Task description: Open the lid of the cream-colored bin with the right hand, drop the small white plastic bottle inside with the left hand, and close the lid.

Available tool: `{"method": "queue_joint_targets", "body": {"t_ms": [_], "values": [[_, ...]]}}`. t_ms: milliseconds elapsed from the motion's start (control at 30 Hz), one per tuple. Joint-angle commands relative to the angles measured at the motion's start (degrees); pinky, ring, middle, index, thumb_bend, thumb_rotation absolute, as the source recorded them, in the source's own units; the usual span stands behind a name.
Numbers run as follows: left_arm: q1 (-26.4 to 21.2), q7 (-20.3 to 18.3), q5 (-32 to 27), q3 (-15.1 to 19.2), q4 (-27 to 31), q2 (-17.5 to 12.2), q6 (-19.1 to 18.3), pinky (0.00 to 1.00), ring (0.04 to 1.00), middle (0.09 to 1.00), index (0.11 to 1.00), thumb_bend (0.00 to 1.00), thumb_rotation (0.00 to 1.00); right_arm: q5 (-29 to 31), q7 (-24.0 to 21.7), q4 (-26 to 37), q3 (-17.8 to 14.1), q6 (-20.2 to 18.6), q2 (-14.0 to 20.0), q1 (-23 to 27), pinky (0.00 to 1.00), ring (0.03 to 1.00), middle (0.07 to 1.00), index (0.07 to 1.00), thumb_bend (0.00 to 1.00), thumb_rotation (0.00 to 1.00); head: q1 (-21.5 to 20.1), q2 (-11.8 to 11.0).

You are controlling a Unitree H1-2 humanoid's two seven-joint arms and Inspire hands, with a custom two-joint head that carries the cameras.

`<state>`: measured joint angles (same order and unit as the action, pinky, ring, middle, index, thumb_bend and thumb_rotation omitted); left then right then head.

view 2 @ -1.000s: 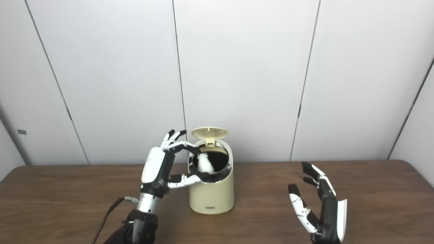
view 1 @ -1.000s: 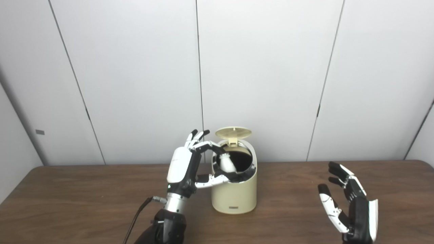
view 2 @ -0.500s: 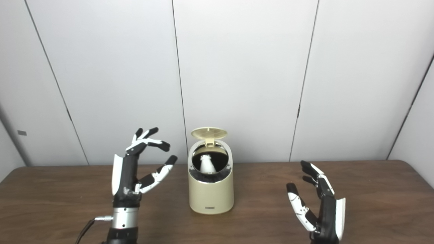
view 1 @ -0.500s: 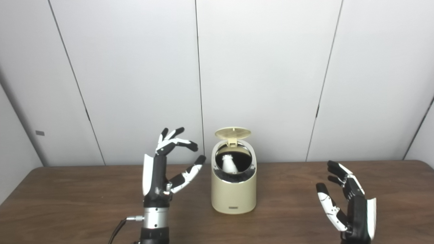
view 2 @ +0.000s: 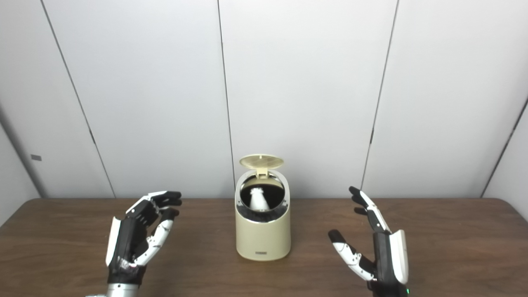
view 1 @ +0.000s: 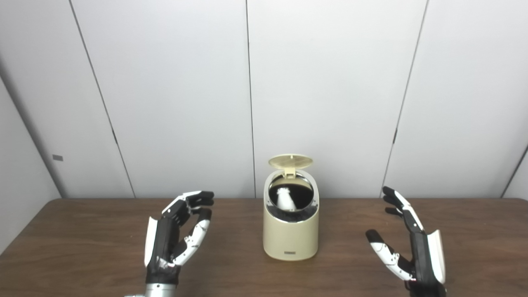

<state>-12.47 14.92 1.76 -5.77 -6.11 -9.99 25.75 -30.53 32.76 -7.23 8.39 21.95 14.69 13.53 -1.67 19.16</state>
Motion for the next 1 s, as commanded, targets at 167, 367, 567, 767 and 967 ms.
{"method": "queue_joint_targets", "body": {"t_ms": [167, 367, 567, 767, 967], "values": [[-0.3, -2.2, 2.3, 1.2, -2.2, -0.2, 1.2, 0.62, 0.691, 0.702, 0.689, 0.29, 0.81, -6.7, -11.1, 11.8, -2.0, -9.8, 1.0, 6.6, 0.76, 0.930, 0.939, 0.858, 0.70, 0.92, -0.6, 0.1], [-0.2, -1.1, 4.4, 1.0, -6.4, -0.5, 1.2, 0.63, 0.691, 0.687, 0.654, 0.32, 0.95, -11.9, -22.7, 19.4, -0.4, -19.2, -0.2, 11.9, 0.84, 0.998, 0.997, 0.826, 0.80, 1.00, -1.1, 0.5], [-0.1, -1.4, 3.4, 1.4, -10.0, 0.2, 1.2, 0.65, 0.717, 0.711, 0.684, 0.32, 1.00, -16.6, -27.4, 19.6, 1.0, -23.1, -1.6, 17.0, 0.97, 1.000, 1.000, 0.811, 0.92, 1.00, -1.2, 0.7], [0.3, -0.9, 3.5, 1.5, -11.6, 0.9, 1.2, 0.66, 0.721, 0.716, 0.694, 0.34, 0.98, -17.0, -31.4, 19.2, 1.6, -24.5, -1.8, 20.2, 1.00, 1.000, 1.000, 0.802, 0.94, 1.00, -1.2, 0.9], [0.7, -0.1, 4.0, 1.3, -12.4, 1.1, 1.2, 0.67, 0.721, 0.718, 0.695, 0.36, 0.98, -19.8, -35.7, 19.0, 3.0, -27.2, -2.0, 22.7, 1.00, 1.000, 1.000, 0.805, 0.95, 1.00, -1.3, 1.1]]}}
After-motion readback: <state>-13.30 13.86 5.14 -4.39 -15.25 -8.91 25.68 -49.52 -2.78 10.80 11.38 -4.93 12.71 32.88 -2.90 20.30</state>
